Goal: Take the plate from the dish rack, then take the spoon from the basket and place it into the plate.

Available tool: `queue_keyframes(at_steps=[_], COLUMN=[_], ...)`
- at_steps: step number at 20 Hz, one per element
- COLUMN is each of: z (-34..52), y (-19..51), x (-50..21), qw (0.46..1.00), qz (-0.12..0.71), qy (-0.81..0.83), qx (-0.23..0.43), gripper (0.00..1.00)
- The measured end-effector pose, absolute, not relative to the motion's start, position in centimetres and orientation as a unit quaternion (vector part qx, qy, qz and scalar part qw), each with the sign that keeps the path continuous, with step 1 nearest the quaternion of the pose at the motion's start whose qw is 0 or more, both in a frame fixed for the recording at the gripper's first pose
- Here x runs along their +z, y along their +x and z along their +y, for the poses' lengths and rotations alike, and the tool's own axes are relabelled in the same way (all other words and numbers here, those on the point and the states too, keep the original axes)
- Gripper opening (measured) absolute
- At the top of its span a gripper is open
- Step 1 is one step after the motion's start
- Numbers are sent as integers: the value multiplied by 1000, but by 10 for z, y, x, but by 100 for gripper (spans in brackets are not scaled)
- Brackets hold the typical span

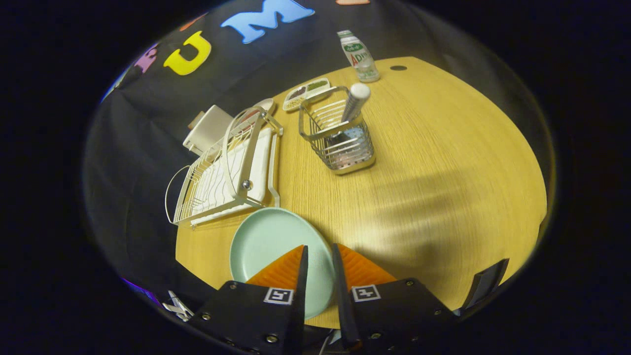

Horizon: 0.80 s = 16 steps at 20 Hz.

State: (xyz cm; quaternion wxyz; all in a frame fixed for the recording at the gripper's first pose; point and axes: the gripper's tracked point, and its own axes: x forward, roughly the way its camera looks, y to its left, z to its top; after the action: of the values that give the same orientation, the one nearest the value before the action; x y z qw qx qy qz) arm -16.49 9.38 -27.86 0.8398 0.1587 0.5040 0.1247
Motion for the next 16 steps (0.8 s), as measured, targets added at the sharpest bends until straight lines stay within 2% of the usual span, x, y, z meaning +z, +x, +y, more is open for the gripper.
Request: queue_keyframes(at_steps=[3, 8, 10, 11, 16], z=[80, 54, 51, 44, 29], y=[-152, -121, -116, -114, -107], x=[-242, -135, -107, -99, -79], qw=[881, 959, 969, 973, 983], qz=[443, 248, 204, 188, 123], qy=[101, 31, 15, 6, 13], qx=[131, 134, 140, 138, 139], gripper=[30, 29, 45, 61, 63])
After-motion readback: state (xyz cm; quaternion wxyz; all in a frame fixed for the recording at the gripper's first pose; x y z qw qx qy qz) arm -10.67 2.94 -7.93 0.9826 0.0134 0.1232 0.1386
